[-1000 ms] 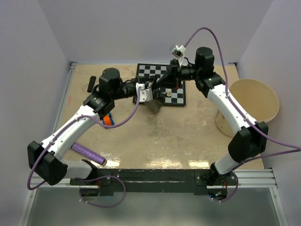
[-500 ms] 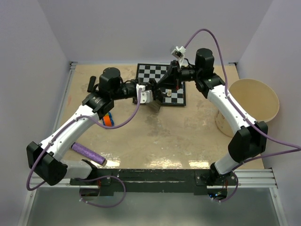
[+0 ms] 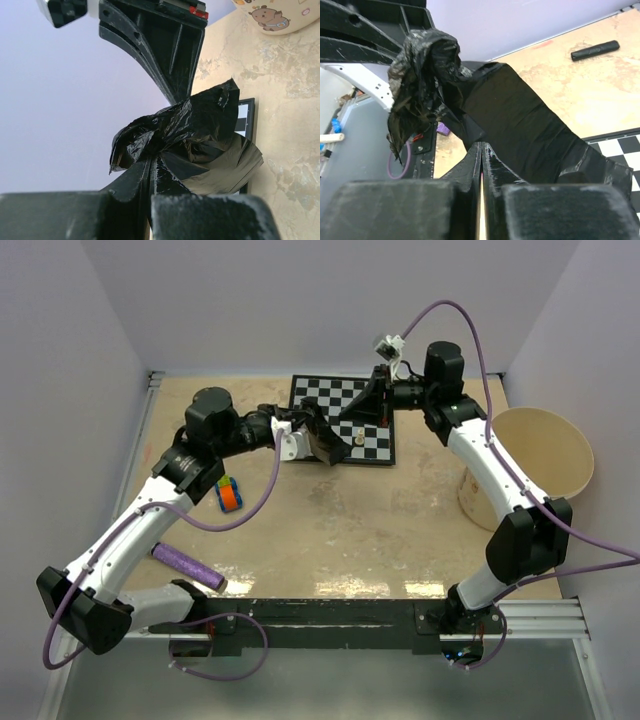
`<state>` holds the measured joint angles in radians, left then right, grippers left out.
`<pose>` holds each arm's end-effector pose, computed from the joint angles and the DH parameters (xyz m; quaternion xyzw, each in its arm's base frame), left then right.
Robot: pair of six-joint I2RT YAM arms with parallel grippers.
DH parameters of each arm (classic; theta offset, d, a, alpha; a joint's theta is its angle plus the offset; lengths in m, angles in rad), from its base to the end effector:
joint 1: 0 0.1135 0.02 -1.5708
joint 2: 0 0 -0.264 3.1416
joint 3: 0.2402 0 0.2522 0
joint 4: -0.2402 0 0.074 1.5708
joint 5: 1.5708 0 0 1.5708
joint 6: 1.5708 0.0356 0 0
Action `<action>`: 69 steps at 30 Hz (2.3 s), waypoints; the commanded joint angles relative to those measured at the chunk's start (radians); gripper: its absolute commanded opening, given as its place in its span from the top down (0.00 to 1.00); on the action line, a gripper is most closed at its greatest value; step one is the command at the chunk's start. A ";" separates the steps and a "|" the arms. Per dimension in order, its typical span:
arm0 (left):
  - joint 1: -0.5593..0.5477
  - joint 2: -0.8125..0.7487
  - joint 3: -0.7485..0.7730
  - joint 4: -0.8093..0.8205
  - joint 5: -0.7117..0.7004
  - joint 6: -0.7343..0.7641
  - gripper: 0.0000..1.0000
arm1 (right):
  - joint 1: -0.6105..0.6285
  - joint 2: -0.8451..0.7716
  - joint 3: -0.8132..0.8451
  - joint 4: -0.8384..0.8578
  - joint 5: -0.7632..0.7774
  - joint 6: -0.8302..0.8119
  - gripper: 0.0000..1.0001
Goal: Put the trash bags into the trash bin
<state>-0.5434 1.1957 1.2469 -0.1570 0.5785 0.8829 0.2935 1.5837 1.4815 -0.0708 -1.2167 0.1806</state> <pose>0.2194 -0.1553 0.4206 0.6105 0.4142 -0.1007 0.6676 0.3333 0.1356 0.3973 -0.4026 0.6065 0.5493 0.4104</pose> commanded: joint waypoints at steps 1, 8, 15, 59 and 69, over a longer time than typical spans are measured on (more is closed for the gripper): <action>0.005 -0.016 -0.014 0.002 0.006 0.007 1.00 | -0.002 -0.031 0.013 0.118 -0.023 0.084 0.82; 0.003 -0.022 -0.047 -0.001 0.034 0.067 1.00 | 0.024 -0.001 0.040 0.288 -0.104 0.313 0.48; -0.009 0.008 -0.012 0.008 0.027 0.024 1.00 | 0.082 0.028 0.048 0.332 -0.093 0.349 0.43; -0.012 -0.054 -0.101 0.045 -0.081 0.064 1.00 | 0.058 -0.005 0.060 0.195 0.079 0.240 0.51; -0.013 -0.054 -0.093 0.070 -0.075 0.060 1.00 | 0.101 0.002 0.034 0.128 0.074 0.169 0.54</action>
<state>-0.5575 1.1660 1.1473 -0.1421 0.4793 0.9382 0.3786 1.5860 1.5154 0.0719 -1.1374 0.3889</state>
